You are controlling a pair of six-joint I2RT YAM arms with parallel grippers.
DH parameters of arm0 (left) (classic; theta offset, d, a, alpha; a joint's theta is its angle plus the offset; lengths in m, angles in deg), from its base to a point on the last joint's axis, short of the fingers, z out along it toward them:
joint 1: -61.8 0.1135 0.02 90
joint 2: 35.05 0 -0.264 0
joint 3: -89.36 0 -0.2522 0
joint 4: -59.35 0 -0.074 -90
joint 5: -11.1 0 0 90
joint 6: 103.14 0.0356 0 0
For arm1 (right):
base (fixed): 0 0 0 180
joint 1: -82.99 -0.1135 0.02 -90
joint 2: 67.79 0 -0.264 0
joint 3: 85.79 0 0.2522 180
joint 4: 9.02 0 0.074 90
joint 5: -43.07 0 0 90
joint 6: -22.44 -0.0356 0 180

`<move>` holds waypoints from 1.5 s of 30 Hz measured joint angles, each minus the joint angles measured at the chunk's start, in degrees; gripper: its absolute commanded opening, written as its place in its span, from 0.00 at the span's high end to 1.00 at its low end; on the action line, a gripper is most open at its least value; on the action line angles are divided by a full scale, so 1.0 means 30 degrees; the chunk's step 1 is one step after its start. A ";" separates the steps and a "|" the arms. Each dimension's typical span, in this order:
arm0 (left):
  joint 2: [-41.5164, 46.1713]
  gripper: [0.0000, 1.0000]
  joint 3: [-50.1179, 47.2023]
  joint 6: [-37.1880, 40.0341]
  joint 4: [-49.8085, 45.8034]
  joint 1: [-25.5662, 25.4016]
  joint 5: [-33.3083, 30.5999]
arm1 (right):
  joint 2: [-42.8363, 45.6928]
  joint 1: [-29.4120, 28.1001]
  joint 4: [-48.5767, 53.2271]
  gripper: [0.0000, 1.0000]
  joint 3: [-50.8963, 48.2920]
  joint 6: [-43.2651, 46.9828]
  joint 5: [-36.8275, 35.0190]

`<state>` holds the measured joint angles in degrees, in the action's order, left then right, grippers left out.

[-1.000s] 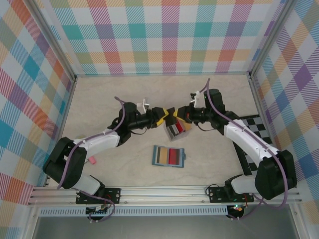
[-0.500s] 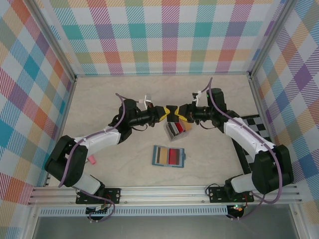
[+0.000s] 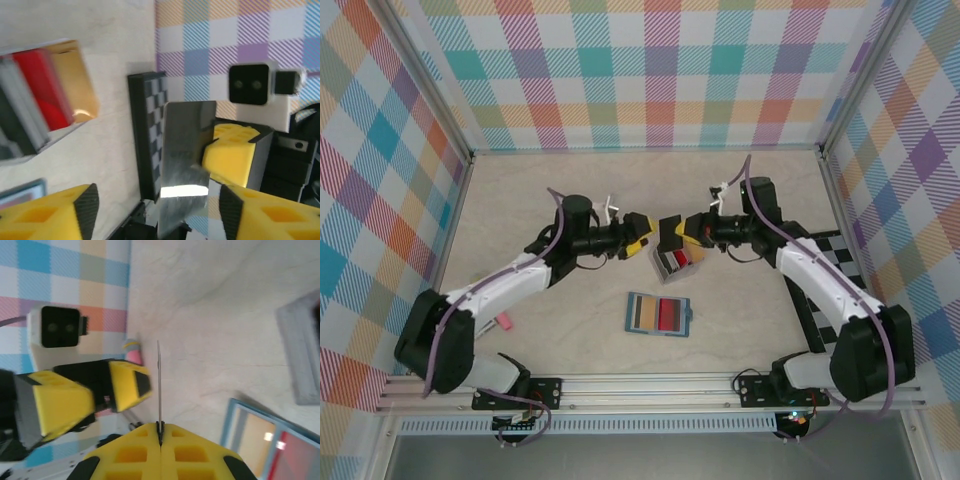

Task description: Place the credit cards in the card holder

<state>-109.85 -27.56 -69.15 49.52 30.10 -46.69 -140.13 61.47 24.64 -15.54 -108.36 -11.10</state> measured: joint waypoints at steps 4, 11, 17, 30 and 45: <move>0.2186 0.26 -0.1464 0.1770 -0.3774 -0.0160 -0.2535 | 0.0911 -0.3606 0.2645 0.98 -0.0335 0.1195 -0.4240; 0.3118 0.28 -0.6054 0.1902 -0.5727 -0.1275 -0.4291 | 0.1151 -0.8633 0.3993 0.98 -0.3279 0.0015 -0.9362; 0.2659 0.29 -0.6499 0.1909 -0.4947 -0.1807 -0.4473 | 0.1341 -0.8706 0.4065 0.97 -0.4532 -0.1137 -1.1336; -0.2084 0.49 -0.4401 0.2055 -0.3271 -0.3883 -0.4714 | 0.1428 -0.8546 0.4925 0.96 -0.4626 -0.1698 -1.3646; -0.2557 0.73 -0.4350 0.1989 -0.3162 -0.4022 -0.5115 | 0.1545 -0.6929 0.2346 0.96 -0.6768 -0.2135 -1.1468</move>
<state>-117.52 -40.61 -63.18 40.03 18.03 -62.03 -135.49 40.69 31.68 -35.84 -114.76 -45.50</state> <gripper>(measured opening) 0.279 0.044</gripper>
